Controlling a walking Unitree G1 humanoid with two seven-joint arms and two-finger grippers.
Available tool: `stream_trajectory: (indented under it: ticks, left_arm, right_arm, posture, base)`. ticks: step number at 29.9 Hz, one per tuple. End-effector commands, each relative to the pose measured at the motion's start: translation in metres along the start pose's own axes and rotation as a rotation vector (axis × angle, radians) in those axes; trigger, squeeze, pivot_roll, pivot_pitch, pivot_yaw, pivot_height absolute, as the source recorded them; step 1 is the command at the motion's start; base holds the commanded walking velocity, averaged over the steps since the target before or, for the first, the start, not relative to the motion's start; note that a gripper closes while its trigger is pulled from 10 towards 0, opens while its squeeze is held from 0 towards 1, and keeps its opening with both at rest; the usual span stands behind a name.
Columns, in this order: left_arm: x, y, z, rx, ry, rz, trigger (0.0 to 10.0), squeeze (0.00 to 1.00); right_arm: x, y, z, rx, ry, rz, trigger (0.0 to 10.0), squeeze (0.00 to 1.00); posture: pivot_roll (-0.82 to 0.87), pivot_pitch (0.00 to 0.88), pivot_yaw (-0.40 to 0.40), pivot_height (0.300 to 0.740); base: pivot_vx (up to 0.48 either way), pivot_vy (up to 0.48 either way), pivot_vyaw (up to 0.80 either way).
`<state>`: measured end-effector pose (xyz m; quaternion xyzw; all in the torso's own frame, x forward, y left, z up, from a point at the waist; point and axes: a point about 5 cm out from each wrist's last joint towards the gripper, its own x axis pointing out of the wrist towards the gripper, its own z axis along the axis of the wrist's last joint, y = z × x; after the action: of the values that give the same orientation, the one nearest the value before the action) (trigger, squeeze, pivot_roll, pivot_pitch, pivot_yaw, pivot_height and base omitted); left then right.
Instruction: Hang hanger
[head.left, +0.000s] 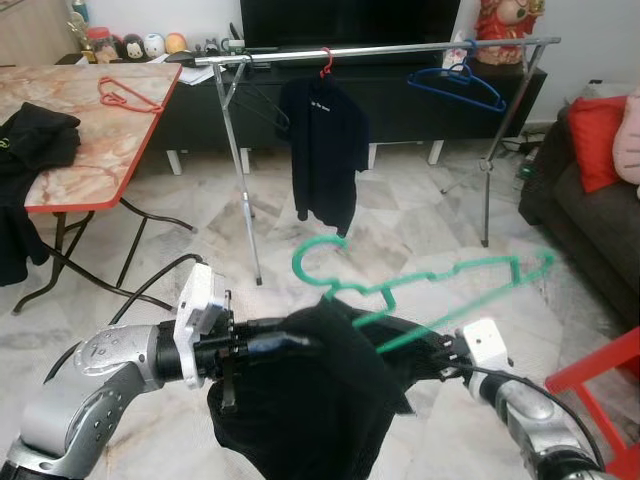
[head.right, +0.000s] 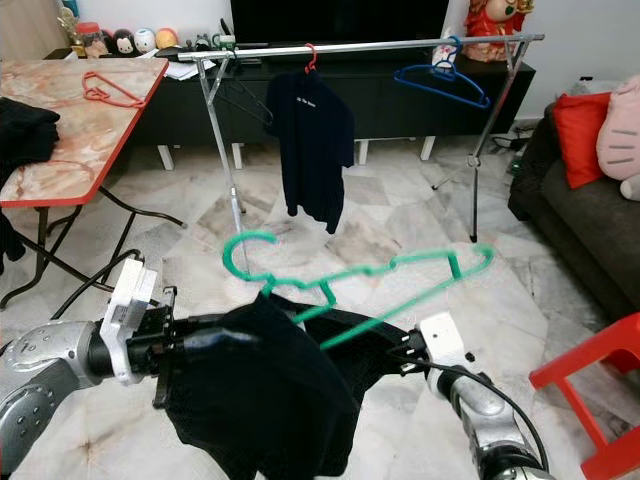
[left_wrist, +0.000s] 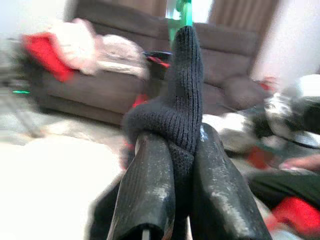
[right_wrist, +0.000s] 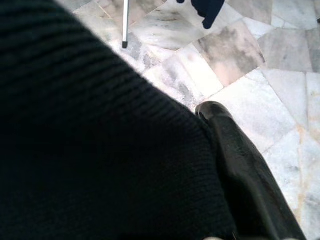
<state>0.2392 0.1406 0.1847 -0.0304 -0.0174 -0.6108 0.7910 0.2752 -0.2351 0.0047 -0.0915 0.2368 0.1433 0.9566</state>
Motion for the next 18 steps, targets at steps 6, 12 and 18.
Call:
stream_trajectory:
  ticks: [6, 12, 18]
  left_arm:
    - [0.012, 0.028, -0.006, 0.148, 0.069, 0.239, 10.0, 0.00]
    - [0.018, 0.033, -0.018, 0.167, 0.132, 0.304, 10.0, 0.00]
    - [0.017, 0.032, -0.030, 0.182, 0.208, 0.315, 10.0, 0.00]
  right_arm:
    - [-0.012, -0.012, -0.014, -0.006, 0.056, -0.039, 10.0, 1.00]
    - [-0.019, -0.017, -0.020, -0.041, 0.090, 0.030, 10.0, 1.00]
    - [-0.026, -0.016, -0.023, -0.101, 0.111, 0.147, 10.0, 1.00]
  posture:
    - [-0.03, 0.000, -0.030, 0.740]
    - [-0.04, 0.000, -0.023, 0.740]
    - [-0.04, 0.000, -0.017, 0.740]
  base:
    - [0.000, 0.000, 0.00]
    - [0.000, 0.000, 0.00]
    - [0.000, 0.000, 0.00]
